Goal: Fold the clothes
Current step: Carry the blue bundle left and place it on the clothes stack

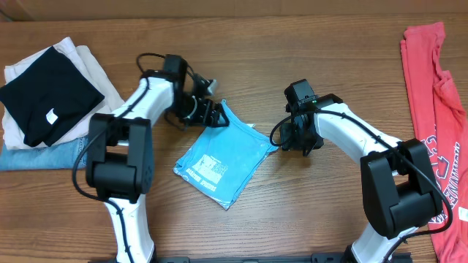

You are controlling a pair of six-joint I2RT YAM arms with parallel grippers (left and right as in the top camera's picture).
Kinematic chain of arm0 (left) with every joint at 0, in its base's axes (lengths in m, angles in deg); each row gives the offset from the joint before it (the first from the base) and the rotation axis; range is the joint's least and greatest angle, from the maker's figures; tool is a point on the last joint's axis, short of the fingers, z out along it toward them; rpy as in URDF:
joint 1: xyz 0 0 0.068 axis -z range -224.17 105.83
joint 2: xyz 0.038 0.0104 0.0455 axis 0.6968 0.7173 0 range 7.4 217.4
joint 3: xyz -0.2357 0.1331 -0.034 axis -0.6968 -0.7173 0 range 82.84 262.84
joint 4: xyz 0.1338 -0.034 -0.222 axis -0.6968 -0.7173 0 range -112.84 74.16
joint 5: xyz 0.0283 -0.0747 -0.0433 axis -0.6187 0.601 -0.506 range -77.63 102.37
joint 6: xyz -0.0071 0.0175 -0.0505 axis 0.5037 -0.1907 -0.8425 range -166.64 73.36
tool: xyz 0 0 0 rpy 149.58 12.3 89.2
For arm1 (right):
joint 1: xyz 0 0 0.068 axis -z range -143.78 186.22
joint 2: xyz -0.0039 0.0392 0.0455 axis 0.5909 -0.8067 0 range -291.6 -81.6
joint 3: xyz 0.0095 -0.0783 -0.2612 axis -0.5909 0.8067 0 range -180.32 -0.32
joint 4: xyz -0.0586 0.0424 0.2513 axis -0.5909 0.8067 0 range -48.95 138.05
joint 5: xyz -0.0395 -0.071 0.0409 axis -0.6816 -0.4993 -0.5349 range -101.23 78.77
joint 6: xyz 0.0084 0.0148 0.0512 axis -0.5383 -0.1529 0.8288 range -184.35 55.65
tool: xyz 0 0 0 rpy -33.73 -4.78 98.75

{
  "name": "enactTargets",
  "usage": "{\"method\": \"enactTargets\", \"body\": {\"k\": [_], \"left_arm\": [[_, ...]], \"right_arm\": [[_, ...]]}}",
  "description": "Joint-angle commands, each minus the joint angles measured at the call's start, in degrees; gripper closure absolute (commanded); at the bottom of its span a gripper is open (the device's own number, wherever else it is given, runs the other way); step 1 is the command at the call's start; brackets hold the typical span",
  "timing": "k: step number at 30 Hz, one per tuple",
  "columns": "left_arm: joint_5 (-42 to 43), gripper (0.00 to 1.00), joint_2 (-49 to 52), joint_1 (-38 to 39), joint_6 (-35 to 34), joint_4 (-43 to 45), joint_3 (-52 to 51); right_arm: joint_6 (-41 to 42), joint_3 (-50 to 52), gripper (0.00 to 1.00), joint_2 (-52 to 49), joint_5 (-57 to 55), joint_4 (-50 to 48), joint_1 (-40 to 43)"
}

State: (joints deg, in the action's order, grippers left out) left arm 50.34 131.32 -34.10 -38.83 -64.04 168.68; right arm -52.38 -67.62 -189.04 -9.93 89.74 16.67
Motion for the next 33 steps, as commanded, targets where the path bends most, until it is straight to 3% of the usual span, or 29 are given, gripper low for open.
{"method": "enactTargets", "body": {"k": [1, 6, 13, 20, 25, 33], "left_arm": [[-1.0, 0.36, 4.5, 4.3, 3.8, -2.8, -0.2], [-9.3, 0.69, 5.3, 6.3, 4.6, -4.7, -0.2], [-10.5, 0.95, 5.3, 4.2, 3.7, -5.9, 3.0], [-13.4, 0.96, 4.2, 2.8, 3.2, -12.0, 13.5], [-29.9, 0.96, 0.1, 1.7, -4.9, -13.3, 18.0], [-46.6, 0.96, -8.0, 0.0, -9.5, -14.0, 18.2]], "right_arm": [[0.0, 0.1, 0.44, 0.0, 0.3, 0.0, 0.1], [0.0, 0.1, 0.44, 0.0, 0.3, 1.2, 0.1], [0.0, 0.1, 0.45, 0.0, 0.2, 1.7, 0.1], [0.1, 0.1, 0.46, 0.0, -1.3, 2.0, 0.1], [0.2, 0.1, 0.46, 0.0, -2.1, 2.9, 0.6], [1.8, 0.1, 0.46, 0.0, -2.3, 2.2, 3.2]]}}
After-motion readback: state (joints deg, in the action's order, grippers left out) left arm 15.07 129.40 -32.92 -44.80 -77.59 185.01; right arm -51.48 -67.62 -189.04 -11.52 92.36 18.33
